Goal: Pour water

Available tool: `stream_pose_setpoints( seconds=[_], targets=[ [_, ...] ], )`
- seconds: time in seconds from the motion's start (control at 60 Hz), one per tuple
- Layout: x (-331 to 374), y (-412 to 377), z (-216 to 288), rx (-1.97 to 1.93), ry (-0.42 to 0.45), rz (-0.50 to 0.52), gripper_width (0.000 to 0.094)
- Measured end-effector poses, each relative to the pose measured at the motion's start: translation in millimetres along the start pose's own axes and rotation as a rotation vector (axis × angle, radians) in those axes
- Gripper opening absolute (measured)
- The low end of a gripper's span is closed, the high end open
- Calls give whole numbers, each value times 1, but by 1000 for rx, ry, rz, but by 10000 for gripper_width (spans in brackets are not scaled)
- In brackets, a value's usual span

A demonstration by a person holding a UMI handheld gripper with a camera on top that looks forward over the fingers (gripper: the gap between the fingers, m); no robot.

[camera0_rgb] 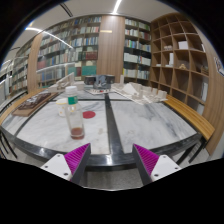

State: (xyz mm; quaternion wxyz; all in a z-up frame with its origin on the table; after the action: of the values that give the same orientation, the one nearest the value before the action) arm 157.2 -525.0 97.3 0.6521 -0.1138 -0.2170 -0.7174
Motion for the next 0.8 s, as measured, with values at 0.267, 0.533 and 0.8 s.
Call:
stream_pose_setpoints(
  seconds=[0.267, 0.533, 0.8],
  targets=[
    [-75, -117, 62, -2, 125, 94, 859],
    [-153, -136, 92, 8, 208, 34, 744],
    [-158, -130, 97, -17, 242, 35, 413]
  ],
)
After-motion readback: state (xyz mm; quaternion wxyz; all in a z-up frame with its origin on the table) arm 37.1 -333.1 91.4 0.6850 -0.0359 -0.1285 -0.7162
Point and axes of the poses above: the point between the fingertips, and its own axes, seen from behind it with the camera up: y to the right, z up, x backward, against the way the camera looks, the point moved 4 cm from there along x, backward, against the way the camera looks, and after that the axes turned 7 degrees about x, right-handed, at the moved point
